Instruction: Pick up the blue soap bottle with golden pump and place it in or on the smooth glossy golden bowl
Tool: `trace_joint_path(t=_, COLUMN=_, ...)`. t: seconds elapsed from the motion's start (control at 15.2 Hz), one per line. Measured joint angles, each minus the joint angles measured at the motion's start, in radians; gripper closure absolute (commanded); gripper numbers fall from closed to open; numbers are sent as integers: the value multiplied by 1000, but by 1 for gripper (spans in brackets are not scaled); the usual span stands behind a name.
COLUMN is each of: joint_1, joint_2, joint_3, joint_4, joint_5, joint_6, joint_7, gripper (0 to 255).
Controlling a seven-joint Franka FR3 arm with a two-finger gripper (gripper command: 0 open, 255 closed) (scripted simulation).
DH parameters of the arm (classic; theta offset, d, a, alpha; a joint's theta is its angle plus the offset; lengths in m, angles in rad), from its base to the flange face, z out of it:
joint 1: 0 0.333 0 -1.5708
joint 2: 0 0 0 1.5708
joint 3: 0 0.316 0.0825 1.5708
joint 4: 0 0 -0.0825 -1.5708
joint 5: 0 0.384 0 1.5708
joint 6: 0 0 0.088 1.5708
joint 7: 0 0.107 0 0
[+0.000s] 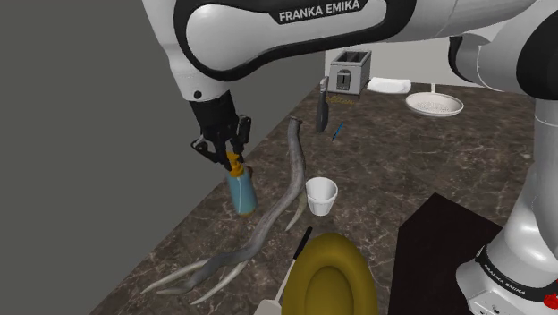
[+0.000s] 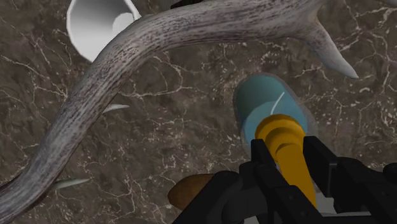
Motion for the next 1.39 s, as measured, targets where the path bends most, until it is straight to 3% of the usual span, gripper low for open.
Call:
trace_joint_path(t=0.86, joint_1=70, joint_2=88, joint_3=-4, joint_4=315, joint_5=-40, joint_6=-227, joint_7=-7, gripper=255)
trace_joint_path(t=0.99, joint_1=66, joint_2=49, joint_3=4, joint_4=273, joint_5=-25, joint_6=-225, joint_7=8, gripper=255)
trace_joint_path(t=1.39, joint_1=21, joint_2=-181, joint_3=41, joint_4=2, joint_5=74, joint_6=-171, joint_7=55, gripper=255)
